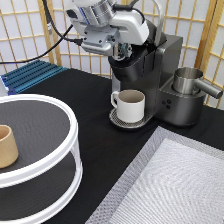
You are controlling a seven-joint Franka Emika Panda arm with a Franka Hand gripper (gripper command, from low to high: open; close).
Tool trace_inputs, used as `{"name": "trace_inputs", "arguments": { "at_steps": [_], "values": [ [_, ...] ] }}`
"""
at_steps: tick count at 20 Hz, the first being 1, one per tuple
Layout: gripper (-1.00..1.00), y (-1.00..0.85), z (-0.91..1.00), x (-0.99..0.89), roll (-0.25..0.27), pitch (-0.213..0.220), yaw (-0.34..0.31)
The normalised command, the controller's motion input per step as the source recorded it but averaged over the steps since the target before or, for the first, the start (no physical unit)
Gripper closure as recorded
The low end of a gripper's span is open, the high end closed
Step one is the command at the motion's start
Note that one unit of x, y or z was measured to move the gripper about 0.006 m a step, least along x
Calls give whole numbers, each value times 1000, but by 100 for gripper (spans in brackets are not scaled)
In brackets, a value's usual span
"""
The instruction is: Make coffee
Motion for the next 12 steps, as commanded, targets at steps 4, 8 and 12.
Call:
{"name": "trace_inputs", "arguments": {
  "at_steps": [4, 8, 12],
  "values": [
    [100, -229, 604, -139, 11, -47, -57],
    [100, -84, 423, -67, -58, -35, -106],
    [100, 274, 216, 0, -196, -20, -108]
  ]
}}
